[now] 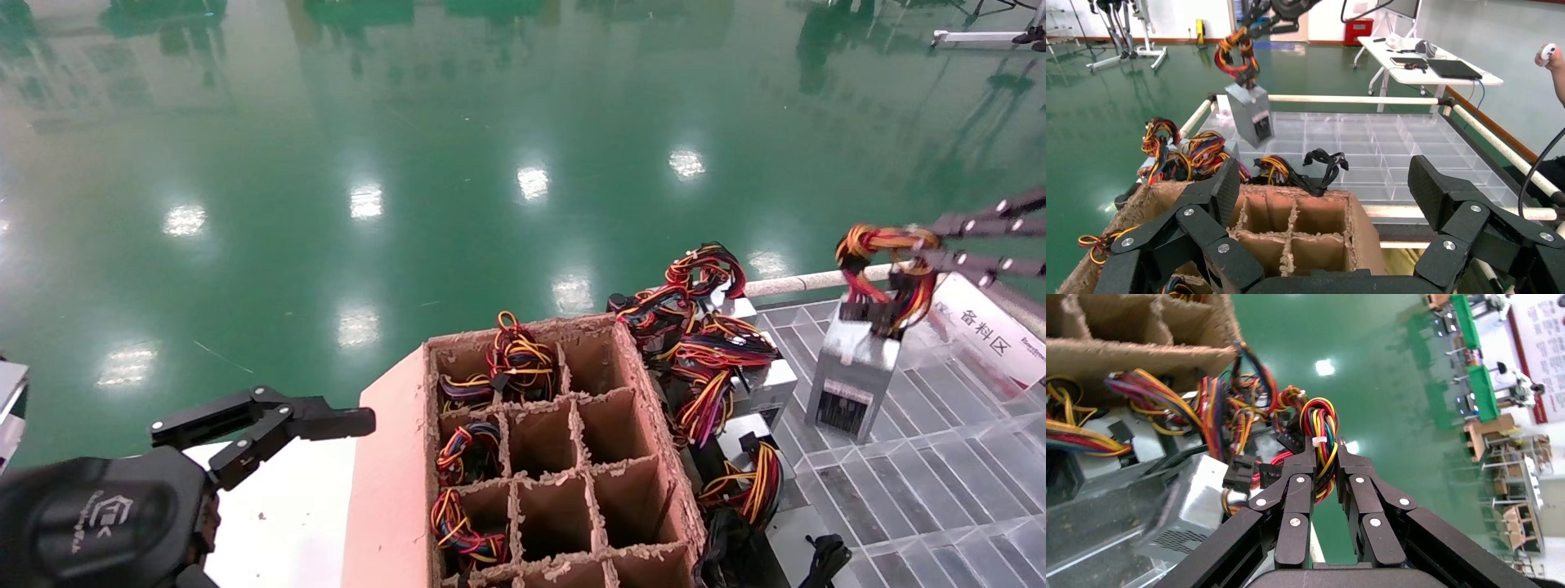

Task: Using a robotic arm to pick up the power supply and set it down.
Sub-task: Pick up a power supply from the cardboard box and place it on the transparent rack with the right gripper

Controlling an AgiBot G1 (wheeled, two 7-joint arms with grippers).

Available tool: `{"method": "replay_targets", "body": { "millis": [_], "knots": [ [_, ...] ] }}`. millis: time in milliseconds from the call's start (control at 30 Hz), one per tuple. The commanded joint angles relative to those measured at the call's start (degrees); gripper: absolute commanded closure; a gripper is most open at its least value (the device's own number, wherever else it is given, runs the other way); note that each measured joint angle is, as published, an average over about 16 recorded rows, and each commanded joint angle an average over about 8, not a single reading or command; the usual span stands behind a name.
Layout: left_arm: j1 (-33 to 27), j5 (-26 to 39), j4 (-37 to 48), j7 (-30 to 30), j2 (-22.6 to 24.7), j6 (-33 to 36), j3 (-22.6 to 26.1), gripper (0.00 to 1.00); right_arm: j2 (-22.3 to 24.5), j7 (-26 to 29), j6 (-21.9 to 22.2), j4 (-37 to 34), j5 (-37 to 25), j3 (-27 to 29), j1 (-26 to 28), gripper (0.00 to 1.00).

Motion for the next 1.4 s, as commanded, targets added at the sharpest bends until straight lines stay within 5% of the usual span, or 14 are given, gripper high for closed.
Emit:
{"method": "replay_targets", "body": {
  "millis": [33,1067,1400],
  "knots": [
    [0.0,0.0,0.0,0.0,0.0,0.0,0.0,0.0,-0.1,-1.4,0.1,-0.7,-0.8,-0.4,-0.4,1.0],
    [0.0,0.0,0.0,0.0,0.0,0.0,0.0,0.0,-2.6,-14.2,-1.8,-13.1,4.1,0.0,-9.1,1.0],
    [0.0,0.0,0.0,0.0,0.0,0.0,0.0,0.0,-1.6,-15.1,-0.1,-18.3,11.5,4.2,-15.4,1.0]
  ]
}}
